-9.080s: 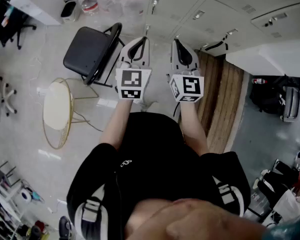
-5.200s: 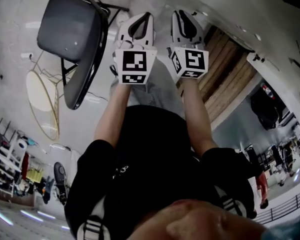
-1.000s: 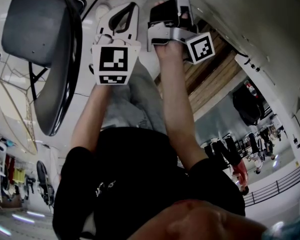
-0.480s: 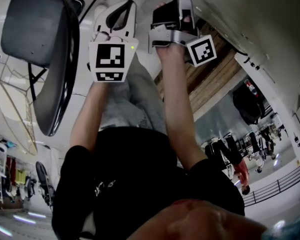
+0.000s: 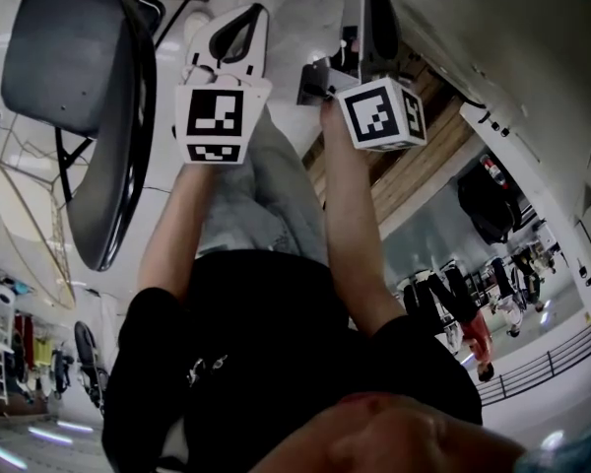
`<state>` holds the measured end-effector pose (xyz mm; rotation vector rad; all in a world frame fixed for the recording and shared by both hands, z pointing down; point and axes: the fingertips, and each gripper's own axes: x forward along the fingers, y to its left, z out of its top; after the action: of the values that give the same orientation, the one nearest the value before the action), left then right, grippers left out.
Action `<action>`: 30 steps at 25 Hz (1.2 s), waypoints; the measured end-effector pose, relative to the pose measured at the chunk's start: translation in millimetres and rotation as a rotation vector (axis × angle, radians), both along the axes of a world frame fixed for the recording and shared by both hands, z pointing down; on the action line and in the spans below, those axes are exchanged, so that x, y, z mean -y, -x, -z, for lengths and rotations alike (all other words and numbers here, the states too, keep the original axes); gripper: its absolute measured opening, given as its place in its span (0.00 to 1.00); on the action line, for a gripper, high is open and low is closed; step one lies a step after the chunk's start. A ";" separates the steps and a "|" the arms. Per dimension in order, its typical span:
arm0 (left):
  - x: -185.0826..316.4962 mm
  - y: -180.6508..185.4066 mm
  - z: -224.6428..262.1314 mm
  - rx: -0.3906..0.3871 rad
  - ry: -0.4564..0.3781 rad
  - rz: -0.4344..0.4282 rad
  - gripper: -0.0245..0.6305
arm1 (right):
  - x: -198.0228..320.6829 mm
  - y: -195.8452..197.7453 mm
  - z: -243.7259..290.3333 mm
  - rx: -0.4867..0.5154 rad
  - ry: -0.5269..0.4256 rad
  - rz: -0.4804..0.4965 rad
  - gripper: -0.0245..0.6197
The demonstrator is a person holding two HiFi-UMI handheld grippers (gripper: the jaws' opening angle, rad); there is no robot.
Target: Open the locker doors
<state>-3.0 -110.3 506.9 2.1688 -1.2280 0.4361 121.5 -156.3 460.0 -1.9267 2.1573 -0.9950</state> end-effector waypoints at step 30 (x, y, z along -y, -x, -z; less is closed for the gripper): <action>3.2 13.4 1.6 -0.016 0.015 0.020 0.05 | 46.1 43.6 55.3 -0.604 -0.144 0.168 0.27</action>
<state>-16.3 -113.4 505.3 2.1414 -1.2326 0.4183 77.9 -202.4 404.7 -2.2048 2.6364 -0.2622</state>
